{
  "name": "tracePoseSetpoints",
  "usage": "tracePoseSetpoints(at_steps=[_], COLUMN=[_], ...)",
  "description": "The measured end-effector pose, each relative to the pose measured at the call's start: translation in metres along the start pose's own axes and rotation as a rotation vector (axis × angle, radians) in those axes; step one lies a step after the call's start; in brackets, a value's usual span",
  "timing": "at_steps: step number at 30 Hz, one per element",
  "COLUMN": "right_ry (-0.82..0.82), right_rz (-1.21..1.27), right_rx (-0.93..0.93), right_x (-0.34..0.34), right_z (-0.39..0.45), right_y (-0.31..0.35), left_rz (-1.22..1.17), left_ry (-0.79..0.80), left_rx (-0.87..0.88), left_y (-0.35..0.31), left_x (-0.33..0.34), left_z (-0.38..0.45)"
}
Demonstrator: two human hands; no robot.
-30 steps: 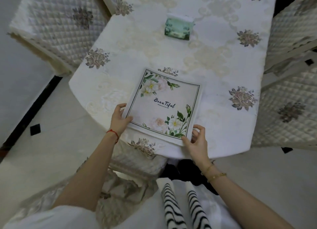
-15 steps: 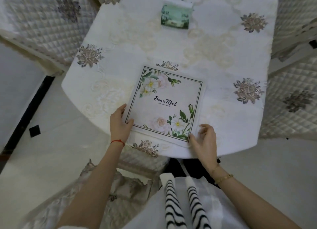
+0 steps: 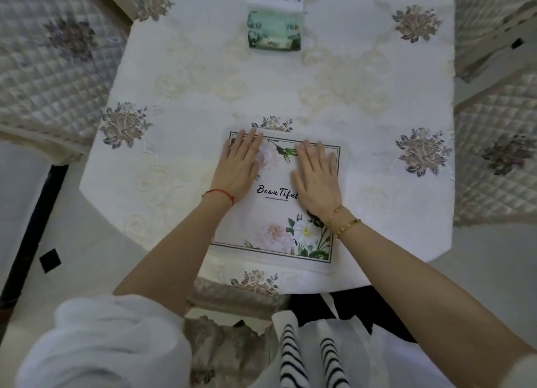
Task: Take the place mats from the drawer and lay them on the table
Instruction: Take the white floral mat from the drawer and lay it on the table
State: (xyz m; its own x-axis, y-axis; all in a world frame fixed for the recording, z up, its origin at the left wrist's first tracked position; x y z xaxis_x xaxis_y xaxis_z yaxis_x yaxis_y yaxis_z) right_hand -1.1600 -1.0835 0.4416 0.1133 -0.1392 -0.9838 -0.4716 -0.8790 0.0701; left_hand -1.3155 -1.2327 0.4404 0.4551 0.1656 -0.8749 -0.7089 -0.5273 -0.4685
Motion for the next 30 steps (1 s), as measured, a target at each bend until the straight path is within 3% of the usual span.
tracePoseSetpoints(at_steps=[9, 16, 22, 27, 30], right_ry=[-0.009, -0.007, -0.020, -0.033, -0.026], right_rz=[-0.012, -0.041, -0.018, -0.016, -0.032], right_rx=[0.023, 0.067, 0.213, 0.090, 0.067], right_x=[0.011, 0.011, 0.011, 0.014, 0.022], right_z=[0.012, 0.005, -0.011, -0.036, -0.049], right_y=[-0.009, -0.030, -0.044, -0.015, 0.004], left_rz=[0.007, -0.048, 0.024, 0.031, 0.014], left_ry=[0.007, -0.035, -0.025, 0.013, 0.044], left_rx=[0.004, -0.147, -0.141, 0.053, 0.020], left_y=[0.016, 0.025, 0.028, 0.004, -0.009], left_x=[0.010, 0.004, 0.002, 0.009, 0.024], left_z=[0.012, 0.006, 0.001, -0.047, -0.078])
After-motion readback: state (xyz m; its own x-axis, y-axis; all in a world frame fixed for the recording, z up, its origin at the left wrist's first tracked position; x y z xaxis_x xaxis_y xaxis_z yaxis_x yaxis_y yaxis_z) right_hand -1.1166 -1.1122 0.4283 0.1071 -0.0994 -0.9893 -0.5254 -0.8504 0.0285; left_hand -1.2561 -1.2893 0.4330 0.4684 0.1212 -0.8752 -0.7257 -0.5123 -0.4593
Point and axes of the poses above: each hand's wrist, its own z-axis towards the middle knuckle, its own x-axis out of the palm, y = z × x, the point moved 1 cm from there along z, towards the middle knuckle, and after that the axes turned 13 degrees about -z, right-handed, at the moved point
